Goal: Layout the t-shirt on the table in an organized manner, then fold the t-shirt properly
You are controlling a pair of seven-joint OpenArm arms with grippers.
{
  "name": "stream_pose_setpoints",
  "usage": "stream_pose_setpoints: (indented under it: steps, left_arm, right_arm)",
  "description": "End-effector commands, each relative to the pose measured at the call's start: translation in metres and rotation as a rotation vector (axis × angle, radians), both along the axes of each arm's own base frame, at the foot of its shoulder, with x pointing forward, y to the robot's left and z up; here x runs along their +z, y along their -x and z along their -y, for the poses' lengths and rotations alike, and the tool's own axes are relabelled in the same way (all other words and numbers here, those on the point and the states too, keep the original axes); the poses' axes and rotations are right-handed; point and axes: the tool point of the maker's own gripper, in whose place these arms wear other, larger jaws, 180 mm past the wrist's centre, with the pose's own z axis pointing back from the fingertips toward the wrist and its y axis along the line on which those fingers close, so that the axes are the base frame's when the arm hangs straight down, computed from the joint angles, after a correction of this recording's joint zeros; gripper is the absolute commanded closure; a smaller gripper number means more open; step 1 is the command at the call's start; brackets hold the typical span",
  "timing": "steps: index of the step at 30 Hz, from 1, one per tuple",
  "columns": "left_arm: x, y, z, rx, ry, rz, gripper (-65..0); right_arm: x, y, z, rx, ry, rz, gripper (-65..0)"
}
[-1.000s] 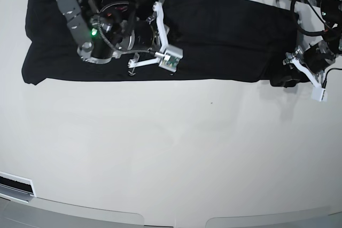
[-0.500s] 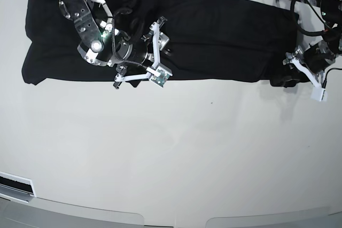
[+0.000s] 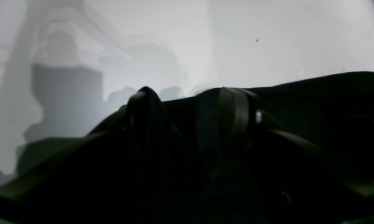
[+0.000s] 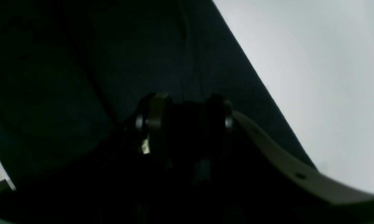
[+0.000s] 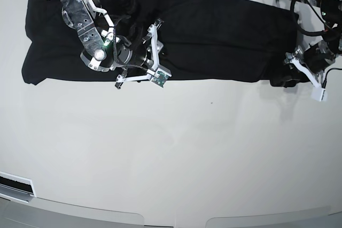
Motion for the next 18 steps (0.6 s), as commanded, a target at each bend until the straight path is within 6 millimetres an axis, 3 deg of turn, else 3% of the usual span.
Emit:
stream_pose_setpoints:
  steps: [1, 4, 7, 9, 12, 13, 18]
  left_arm:
    - [0.017, -0.011, -0.004, 0.001, 0.005, 0.063, -32.6]
    - [0.017, -0.011, -0.004, 0.001, 0.005, 0.063, -32.6]
    - [0.017, -0.011, -0.004, 0.001, 0.005, 0.063, -32.6]
    - [0.017, -0.011, -0.004, 0.001, 0.005, 0.063, -32.7]
    - [0.017, -0.011, -0.004, 0.001, 0.004, 0.063, -32.6]
    - [0.017, -0.011, -0.004, 0.001, 0.005, 0.063, -32.6]
    - [0.017, -0.011, -0.004, 0.001, 0.004, 0.063, -32.7]
  right_arm:
    - [0.011, -0.010, -0.005, -0.009, -0.036, 0.033, -22.8]
    - [0.007, -0.012, -0.002, -0.043, -0.028, 0.026, -25.9]
    - [-0.001, -0.010, 0.002, -0.057, -0.014, 0.003, -24.3]
    - [-0.008, -0.006, 0.004, -0.050, -0.005, -0.018, -19.1]
    - [-0.011, 0.001, 0.001, 0.007, -0.003, -0.032, -2.8]
    - [-0.010, 0.003, 0.000, 0.028, -0.007, -0.034, 0.0]
    - [0.006, 0.012, -0.011, 0.114, -0.041, -0.039, 0.0]
